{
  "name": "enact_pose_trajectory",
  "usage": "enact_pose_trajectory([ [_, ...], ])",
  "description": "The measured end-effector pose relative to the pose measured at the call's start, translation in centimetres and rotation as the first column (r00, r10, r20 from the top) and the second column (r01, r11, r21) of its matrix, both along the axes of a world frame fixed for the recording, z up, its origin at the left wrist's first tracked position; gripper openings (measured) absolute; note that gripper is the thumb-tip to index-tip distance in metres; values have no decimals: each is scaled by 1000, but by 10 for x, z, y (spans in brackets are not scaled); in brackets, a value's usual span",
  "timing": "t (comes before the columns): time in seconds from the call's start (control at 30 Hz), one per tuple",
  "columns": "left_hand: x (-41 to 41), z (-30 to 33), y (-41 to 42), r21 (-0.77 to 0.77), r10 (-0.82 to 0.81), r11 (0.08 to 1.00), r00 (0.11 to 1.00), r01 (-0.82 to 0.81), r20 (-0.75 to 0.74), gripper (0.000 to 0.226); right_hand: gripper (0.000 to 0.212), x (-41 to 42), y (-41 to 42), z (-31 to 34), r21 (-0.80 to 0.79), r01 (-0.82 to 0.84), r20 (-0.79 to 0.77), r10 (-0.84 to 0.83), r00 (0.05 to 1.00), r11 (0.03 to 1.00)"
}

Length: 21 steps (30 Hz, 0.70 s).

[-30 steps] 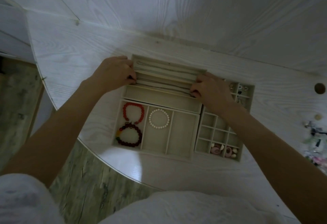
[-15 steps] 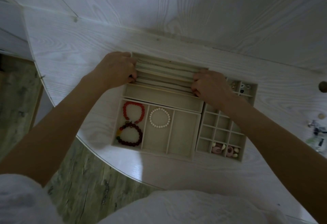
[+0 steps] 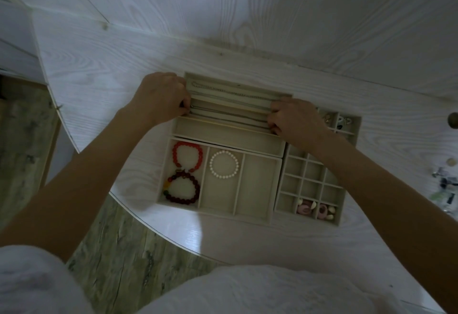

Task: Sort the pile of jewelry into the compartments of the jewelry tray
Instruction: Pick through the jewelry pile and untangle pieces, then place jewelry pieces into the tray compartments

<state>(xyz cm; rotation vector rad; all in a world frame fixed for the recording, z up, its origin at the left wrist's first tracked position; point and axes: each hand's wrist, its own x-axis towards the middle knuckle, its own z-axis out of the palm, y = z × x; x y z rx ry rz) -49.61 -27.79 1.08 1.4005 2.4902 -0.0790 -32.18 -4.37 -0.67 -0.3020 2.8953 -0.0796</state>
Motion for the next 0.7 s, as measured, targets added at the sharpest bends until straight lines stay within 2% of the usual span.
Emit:
enact_pose_trajectory([
  [0.33,2,5,4,-109,13,994,1000,-12,14,13,31,0,5,-4,-50,-16,-28,15,999,999],
  [0.47,4,11,6,-144,37,989,999,-33,23,17,20,6,8,1,-86,3,-116,-13,993,996],
  [0.53,10,15,3,-74,44,996,999,-43,20,16,24,12,8,7,-166,42,-167,-70,983,985],
  [0.6,22,19,1,103,25,994,1000,-24,-11,12,36,25,9,17,-248,106,-188,-156,970,963],
  [0.7,60,21,6,350,42,936,998,-22,-50,9,37,57,9,40,-301,189,-200,-255,946,935],
])
